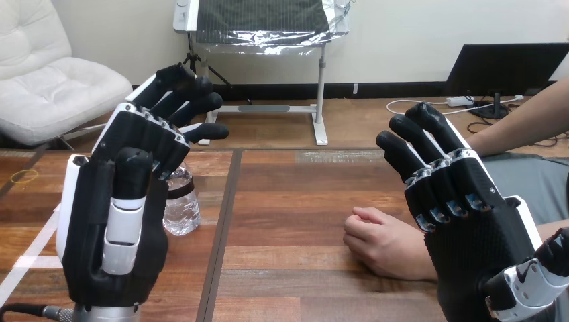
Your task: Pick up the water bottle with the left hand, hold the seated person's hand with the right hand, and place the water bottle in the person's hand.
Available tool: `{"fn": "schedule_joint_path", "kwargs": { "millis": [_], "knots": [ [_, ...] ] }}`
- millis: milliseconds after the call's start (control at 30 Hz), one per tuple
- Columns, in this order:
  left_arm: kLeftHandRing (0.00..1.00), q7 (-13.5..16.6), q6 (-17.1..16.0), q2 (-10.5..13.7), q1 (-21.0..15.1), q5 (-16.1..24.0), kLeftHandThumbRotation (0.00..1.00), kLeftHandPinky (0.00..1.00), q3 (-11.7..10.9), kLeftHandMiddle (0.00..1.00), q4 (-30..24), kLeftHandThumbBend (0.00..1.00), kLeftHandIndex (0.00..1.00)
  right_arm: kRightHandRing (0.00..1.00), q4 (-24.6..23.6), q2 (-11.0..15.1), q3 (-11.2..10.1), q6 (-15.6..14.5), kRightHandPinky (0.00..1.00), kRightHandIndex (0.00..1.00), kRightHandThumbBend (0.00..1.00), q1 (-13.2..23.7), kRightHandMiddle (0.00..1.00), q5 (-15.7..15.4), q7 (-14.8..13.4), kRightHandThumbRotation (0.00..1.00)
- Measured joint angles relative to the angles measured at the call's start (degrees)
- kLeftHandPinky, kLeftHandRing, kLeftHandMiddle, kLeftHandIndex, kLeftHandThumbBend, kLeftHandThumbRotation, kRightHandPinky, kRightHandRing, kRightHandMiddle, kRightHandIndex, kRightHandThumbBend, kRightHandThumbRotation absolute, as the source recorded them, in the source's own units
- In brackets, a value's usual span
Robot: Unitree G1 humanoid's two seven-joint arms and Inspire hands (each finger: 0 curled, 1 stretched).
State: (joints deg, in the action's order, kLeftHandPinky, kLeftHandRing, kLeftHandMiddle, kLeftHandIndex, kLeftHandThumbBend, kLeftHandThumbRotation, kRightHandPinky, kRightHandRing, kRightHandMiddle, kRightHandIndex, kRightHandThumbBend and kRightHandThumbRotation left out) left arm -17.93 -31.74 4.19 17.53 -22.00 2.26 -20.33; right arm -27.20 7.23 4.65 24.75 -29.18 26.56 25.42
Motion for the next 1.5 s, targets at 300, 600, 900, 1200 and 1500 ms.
{"fn": "schedule_joint_path", "kwargs": {
  "millis": [300,600,900,1200,1500],
  "knots": [
    [0.8,3.16,-0.94,-0.03,0.04,6.89,0.3,0.61,-1.05,0.83,0.07,0.88,0.81,0.91,0.0,-0.02,0.01,0.0,0.98,0.9,0.9,0.0,0.91,-0.08,-0.02,1.0],
    [0.89,8.55,-2.57,-0.12,0.06,18.26,0.07,0.68,-2.76,0.92,0.08,0.99,0.89,0.91,0.0,-0.05,0.07,0.0,0.98,0.9,0.9,0.0,0.91,-0.08,-0.01,1.0],
    [0.94,12.53,-2.32,-0.14,0.1,22.05,0.01,0.76,-3.6,0.97,0.06,1.0,0.94,0.91,0.0,-0.19,0.16,0.0,0.98,0.9,0.89,-0.01,0.91,-0.09,-0.02,1.0],
    [0.93,16.37,-0.57,-0.15,0.1,26.59,0.0,0.82,-5.28,0.97,0.07,1.0,0.95,0.91,0.0,-0.25,0.32,0.0,0.99,0.9,0.89,-0.03,0.91,-0.08,-0.01,1.0],
    [0.95,18.5,0.95,0.11,-0.02,27.64,0.0,0.89,-6.93,0.97,0.11,1.0,0.96,0.92,0.0,-0.25,0.53,0.0,0.99,0.9,0.88,-0.09,0.92,-0.03,-0.01,1.0]
  ]
}}
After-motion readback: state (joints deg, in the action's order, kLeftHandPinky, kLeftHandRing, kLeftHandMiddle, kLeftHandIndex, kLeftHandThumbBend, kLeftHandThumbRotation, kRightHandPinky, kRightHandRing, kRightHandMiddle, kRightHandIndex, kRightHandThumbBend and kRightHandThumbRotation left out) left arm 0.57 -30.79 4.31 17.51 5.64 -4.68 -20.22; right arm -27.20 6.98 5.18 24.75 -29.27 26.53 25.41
